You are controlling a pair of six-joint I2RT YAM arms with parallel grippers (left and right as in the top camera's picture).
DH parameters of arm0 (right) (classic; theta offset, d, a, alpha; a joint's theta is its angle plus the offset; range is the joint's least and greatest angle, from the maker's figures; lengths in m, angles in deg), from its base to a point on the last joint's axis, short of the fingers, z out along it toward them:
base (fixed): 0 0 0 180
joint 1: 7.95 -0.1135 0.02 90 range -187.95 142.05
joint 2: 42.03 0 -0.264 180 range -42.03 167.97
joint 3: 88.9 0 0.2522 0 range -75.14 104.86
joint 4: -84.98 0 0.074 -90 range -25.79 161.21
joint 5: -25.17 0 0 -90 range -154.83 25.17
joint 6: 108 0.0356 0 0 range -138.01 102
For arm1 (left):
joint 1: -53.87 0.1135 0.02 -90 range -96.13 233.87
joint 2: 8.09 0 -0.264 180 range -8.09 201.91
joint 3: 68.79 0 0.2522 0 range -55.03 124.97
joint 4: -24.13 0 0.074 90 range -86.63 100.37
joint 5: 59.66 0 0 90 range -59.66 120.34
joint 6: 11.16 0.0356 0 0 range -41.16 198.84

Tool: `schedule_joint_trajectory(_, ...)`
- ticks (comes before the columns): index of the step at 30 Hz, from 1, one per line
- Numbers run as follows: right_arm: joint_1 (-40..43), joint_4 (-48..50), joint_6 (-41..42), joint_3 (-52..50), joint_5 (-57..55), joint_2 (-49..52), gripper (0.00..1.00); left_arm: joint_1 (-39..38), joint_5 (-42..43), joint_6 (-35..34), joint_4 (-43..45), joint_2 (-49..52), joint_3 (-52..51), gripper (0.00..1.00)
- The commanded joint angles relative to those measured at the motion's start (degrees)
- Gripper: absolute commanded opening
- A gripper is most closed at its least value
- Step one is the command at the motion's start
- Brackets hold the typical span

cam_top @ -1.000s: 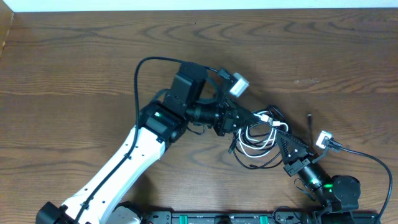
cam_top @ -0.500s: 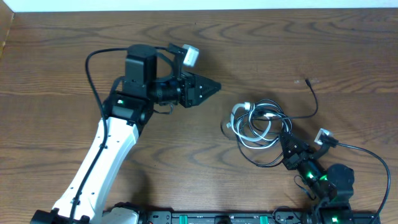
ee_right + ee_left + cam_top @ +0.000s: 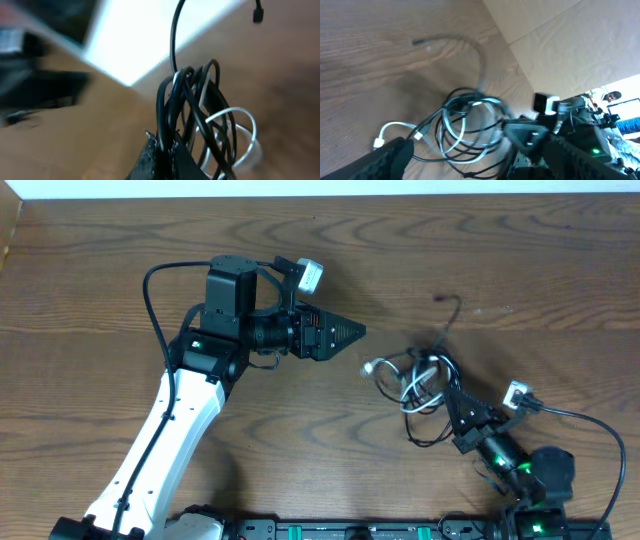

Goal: Untangle cables

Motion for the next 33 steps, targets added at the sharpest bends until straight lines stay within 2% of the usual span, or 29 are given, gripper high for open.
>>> schedule_joint_trajectory(1, 0.1, 10.6, 1.9, 0.0, 10.4, -0.4, 0.01, -0.1, 0.5, 0.4, -0.9, -1.0, 0.0, 0.91)
schedule_joint_trajectory(4, 0.0, 19.1, 3.0, 0.0, 12.6, -0.4, 0.01, -0.8, 0.6, 0.4, -1.0, -1.0, 0.0, 0.92)
schedule_joint_trajectory(7, 0.0, 19.6, 3.2, 0.0, 13.2, -0.4, 0.01, -2.3, 1.0, 1.8, -1.0, -1.0, 0.0, 0.91)
schedule_joint_trajectory(11, 0.1, 18.0, 5.1, 0.0, 13.4, -0.4, 0.01, -5.7, 2.7, 9.9, -1.0, -1.0, 0.0, 0.91)
schedule_joint_trajectory(17, 0.1, 17.8, 13.9, 0.0, 13.4, -0.4, 0.01, -9.8, 1.9, 20.3, -1.1, -1.0, 0.0, 0.91)
schedule_joint_trajectory(22, 0.1, 17.9, 24.4, 0.0, 14.6, -0.4, 0.01, -10.6, -5.8, 24.1, -5.7, -1.0, 0.0, 0.9)
schedule_joint_trajectory(24, 0.1, 17.9, 26.6, 0.0, 15.8, -0.4, 0.01, -10.6, -7.8, 26.2, -8.3, -1.0, 0.0, 0.83)
schedule_joint_trajectory(26, 0.1, 17.9, 28.3, 0.0, 16.9, -0.4, 0.01, -10.6, -8.8, 27.7, -10.2, -1.0, 0.0, 0.8)
schedule_joint_trajectory(33, 0.1, 17.9, 33.4, 0.0, 20.4, -0.4, 0.01, -10.6, -9.5, 28.5, -11.5, -1.0, 0.0, 0.8)
